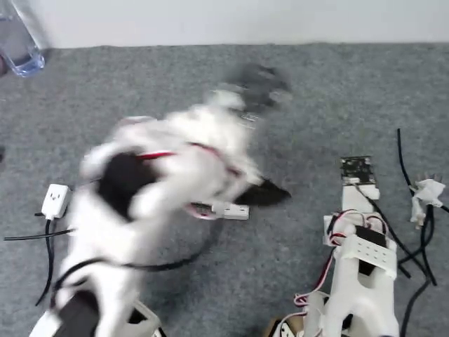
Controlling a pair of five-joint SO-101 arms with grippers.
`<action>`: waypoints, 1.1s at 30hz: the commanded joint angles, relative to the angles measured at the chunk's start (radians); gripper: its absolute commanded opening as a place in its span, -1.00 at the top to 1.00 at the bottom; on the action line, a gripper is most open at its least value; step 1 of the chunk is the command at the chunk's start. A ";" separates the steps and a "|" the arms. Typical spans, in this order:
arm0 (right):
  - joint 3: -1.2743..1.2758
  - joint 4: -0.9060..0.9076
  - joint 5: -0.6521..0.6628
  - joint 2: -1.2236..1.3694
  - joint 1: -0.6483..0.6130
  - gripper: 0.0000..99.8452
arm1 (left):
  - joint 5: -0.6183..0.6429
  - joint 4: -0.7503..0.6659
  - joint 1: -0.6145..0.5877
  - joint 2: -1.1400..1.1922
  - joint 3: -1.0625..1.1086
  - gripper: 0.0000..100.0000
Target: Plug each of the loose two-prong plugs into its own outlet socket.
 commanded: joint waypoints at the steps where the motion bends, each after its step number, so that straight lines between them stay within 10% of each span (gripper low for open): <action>1: -0.133 0.042 -0.043 -0.013 0.071 0.40 | -0.006 0.025 -0.285 -0.215 0.120 0.15; 7: -0.565 0.519 0.103 -0.013 0.088 0.57 | -0.137 0.000 -0.727 -0.678 0.742 0.15; 16: -1.091 0.967 0.265 0.160 0.015 0.55 | -0.206 -0.233 -0.956 -1.556 1.486 0.15; 33: -1.115 0.753 0.367 0.670 -0.002 0.56 | -0.084 -0.686 -0.819 -1.162 1.854 0.15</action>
